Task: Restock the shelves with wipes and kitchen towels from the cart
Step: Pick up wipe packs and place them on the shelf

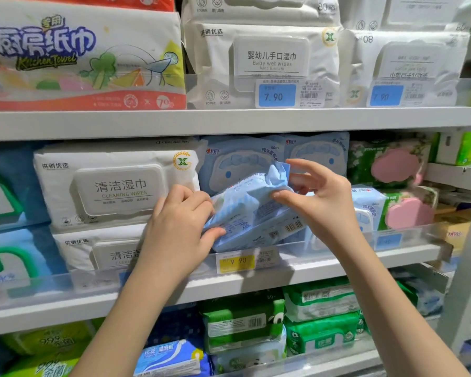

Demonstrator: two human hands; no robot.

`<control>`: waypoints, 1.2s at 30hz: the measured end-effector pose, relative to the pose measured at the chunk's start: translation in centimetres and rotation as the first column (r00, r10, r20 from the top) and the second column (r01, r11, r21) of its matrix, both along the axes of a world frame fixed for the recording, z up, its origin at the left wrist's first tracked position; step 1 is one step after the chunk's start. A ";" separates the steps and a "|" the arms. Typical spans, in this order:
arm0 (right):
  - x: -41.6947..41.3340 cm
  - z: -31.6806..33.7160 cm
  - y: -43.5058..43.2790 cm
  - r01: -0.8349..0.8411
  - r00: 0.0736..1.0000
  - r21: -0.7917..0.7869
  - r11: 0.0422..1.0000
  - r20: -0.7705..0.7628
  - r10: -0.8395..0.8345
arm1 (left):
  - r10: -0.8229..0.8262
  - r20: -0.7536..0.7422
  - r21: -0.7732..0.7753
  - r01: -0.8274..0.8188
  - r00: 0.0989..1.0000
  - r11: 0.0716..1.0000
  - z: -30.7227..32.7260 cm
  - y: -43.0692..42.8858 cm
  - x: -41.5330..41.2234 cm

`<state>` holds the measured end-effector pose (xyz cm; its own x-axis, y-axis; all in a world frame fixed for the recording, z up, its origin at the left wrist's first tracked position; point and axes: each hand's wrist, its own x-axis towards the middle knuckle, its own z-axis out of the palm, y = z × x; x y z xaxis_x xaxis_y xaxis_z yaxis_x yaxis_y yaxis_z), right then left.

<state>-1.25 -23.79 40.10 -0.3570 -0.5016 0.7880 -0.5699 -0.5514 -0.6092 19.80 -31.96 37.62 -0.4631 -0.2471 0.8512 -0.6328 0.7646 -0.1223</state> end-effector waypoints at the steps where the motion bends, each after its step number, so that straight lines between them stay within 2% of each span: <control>1: -0.1 0.1 -0.1 -0.005 1.000 0.016 1.000 -0.020 0.005 | 0.003 0.002 -0.001 -0.003 1.000 1.000 0.0 0.0 0.0; 4: -0.5 0.1 -0.3 -0.021 0.993 0.176 0.984 -0.109 0.040 | -0.008 0.003 0.001 0.008 1.000 1.000 0.0 0.0 0.1; 6: -0.9 -0.1 -0.5 0.001 0.984 0.356 0.934 -0.166 0.062 | -0.012 0.007 -0.001 0.012 1.000 1.000 -0.1 0.0 0.1; 8: -1.1 0.2 -0.5 0.043 0.974 0.460 0.887 -0.218 0.065 | -0.008 0.009 0.001 0.008 1.000 1.000 -0.2 0.0 0.1; 11: -1.1 0.9 -0.5 0.038 0.978 0.447 0.894 -0.202 0.059 | -0.008 0.002 0.001 0.008 1.000 1.000 -0.2 -0.1 0.0; 15: -1.1 1.2 -0.2 0.109 0.962 0.373 0.921 -0.275 -0.002 | 0.002 0.003 0.005 -0.002 1.000 1.000 -0.2 -0.2 0.0; 18: -1.0 1.2 -0.1 0.108 0.964 0.351 0.930 -0.264 -0.013 | 0.004 0.003 0.003 -0.004 1.000 1.000 -0.3 -0.2 0.0; 23: -0.6 2.0 0.1 0.137 0.940 0.289 0.948 -0.340 -0.033 | 0.015 -0.001 0.008 -0.015 1.000 1.000 -0.1 0.0 0.0; 26: -0.1 2.1 -0.2 0.047 0.932 0.335 0.941 -0.354 0.080 | 0.025 0.001 0.007 -0.025 1.000 1.000 -0.1 -0.1 0.0; 29: -0.5 2.0 -0.3 0.033 0.921 0.412 0.910 -0.366 0.132 | 0.033 0.010 0.003 -0.033 0.999 0.999 -0.2 0.0 -0.1; 32: -0.7 2.3 0.0 0.079 0.895 0.439 0.895 -0.427 0.131 | 0.044 0.007 0.024 -0.045 0.999 0.999 -0.2 0.2 -0.1; 36: -0.6 2.3 0.0 0.119 0.891 0.375 0.919 -0.448 0.068 | 0.035 -0.003 0.036 -0.035 0.999 0.999 -0.3 0.3 -0.1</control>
